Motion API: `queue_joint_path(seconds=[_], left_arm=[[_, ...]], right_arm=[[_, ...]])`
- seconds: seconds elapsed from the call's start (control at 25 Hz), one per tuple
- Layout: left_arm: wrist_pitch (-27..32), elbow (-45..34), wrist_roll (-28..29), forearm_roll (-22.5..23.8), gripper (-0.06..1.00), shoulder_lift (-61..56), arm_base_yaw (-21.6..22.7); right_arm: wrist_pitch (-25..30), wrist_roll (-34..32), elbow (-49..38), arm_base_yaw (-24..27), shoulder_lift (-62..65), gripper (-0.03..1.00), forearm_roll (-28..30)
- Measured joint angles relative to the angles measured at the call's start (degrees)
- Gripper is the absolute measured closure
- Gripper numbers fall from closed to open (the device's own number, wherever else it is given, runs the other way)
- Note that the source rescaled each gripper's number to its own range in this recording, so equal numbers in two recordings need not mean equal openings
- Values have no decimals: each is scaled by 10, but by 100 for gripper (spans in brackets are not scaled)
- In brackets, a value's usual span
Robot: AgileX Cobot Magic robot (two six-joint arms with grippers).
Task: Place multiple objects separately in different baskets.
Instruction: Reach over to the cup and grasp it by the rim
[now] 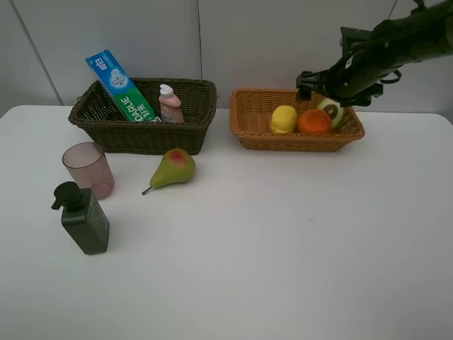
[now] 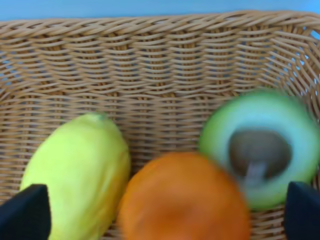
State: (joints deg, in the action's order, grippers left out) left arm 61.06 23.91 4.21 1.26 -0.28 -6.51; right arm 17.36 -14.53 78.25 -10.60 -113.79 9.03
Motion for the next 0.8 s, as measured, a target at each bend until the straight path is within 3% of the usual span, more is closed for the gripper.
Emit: queue_joint_path(seconds=[0.8], left_arm=[[0, 0, 0, 0, -6, 0, 0]], right_arm=[[14, 0, 0, 0, 0, -3, -7]])
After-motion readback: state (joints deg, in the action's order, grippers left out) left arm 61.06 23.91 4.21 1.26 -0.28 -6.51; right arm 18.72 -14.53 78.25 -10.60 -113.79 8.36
